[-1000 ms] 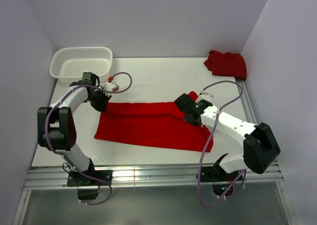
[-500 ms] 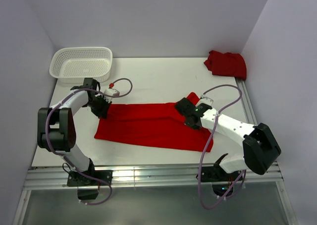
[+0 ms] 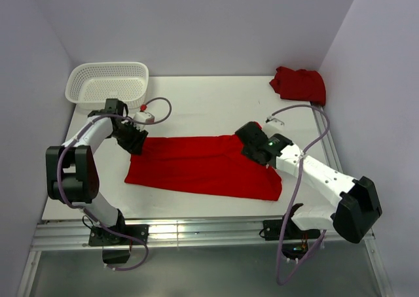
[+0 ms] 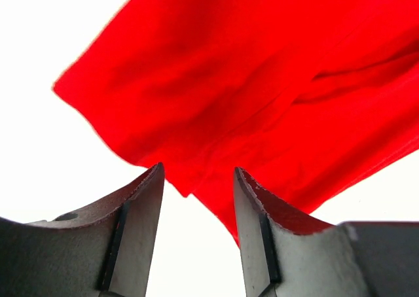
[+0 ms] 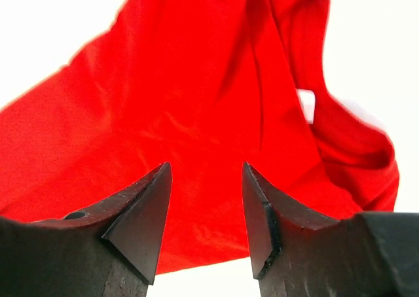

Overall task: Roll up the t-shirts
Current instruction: Fold the tshirt

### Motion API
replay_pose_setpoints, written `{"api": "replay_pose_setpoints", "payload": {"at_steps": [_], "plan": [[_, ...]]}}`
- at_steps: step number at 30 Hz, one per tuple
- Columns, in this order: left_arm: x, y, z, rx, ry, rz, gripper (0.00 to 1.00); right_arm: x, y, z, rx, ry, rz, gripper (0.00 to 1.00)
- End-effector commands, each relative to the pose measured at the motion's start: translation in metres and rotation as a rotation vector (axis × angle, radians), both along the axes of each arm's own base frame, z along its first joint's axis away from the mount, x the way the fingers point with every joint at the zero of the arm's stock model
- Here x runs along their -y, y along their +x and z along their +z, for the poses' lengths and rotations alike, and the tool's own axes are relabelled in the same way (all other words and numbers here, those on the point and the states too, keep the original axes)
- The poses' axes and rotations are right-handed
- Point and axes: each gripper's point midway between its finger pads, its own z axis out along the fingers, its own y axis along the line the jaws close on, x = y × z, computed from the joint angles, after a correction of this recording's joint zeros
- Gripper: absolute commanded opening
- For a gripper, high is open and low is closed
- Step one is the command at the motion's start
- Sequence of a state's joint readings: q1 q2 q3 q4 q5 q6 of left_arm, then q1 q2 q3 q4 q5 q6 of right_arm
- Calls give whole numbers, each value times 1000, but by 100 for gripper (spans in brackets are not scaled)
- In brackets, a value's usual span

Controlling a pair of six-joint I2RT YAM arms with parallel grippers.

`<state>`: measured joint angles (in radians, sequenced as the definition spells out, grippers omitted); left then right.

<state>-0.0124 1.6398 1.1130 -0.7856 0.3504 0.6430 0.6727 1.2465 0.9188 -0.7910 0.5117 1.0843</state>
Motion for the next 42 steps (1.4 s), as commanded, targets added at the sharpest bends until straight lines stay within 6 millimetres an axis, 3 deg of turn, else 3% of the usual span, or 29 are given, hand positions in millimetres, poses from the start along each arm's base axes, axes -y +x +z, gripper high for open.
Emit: {"api": "replay_pose_setpoints", "payload": {"at_steps": [1,5,12,20,28,33,38,39,42], "plan": [[8,17,42,93,-59,-3,52,17,22,34,91,-23,-25,54],[9,21,53,97,-68,4,52,36,42,26,62,-6,-56,51],[8,21,61,109,-67,21,52,54,64,-9,7,-22,-79,43],[8,20,62,114,-68,23,50,60,100,-3,27,-38,-85,47],[7,18,62,112,-60,24,49,54,116,-24,-43,-67,-64,48],[5,17,62,119,-47,23,49,58,109,-38,-89,-92,-78,46],[5,16,61,116,-46,17,48,61,108,-43,-113,-113,-81,25],[5,16,61,117,-45,16,48,61,108,-43,-116,-116,-79,12],[4,16,61,123,-42,14,48,61,107,-34,-108,-112,-82,0]]}}
